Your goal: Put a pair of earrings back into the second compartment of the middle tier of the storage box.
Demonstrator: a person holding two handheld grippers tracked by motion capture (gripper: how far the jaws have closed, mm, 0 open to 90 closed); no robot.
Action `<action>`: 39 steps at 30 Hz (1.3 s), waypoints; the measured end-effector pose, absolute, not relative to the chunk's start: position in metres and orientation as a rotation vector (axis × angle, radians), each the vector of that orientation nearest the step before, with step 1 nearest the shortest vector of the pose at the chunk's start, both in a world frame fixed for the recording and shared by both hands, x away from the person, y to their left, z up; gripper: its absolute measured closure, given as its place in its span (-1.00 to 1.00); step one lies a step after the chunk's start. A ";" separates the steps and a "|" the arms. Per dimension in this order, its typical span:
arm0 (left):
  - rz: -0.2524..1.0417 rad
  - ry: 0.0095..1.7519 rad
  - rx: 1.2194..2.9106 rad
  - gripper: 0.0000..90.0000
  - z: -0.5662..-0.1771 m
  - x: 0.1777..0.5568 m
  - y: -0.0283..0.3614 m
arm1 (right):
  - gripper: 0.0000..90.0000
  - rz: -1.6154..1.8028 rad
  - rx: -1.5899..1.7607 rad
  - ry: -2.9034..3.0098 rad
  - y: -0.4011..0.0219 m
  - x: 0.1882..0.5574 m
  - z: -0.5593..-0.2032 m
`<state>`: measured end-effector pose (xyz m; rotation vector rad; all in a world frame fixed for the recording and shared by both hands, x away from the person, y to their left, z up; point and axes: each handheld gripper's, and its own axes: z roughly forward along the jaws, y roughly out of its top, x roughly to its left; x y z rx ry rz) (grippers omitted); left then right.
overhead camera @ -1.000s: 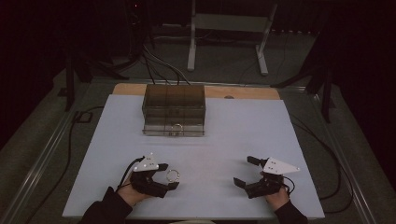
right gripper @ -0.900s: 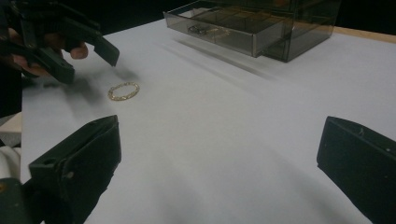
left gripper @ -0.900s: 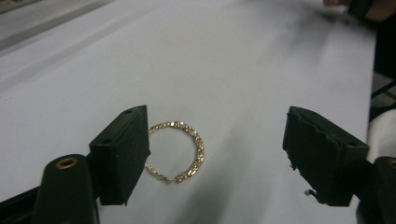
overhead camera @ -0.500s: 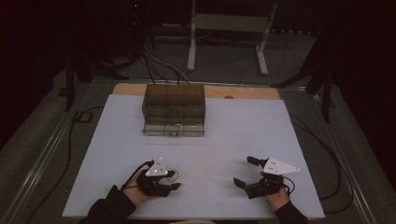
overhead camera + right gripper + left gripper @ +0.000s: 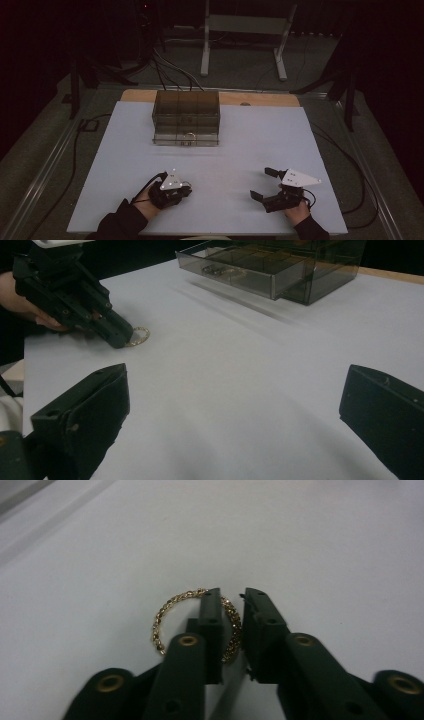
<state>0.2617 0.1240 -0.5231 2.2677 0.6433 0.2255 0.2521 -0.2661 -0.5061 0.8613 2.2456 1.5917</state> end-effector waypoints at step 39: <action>0.161 0.667 2.144 0.96 -0.484 0.280 0.142 | -1.00 1.600 0.863 2.242 -0.266 0.252 -0.506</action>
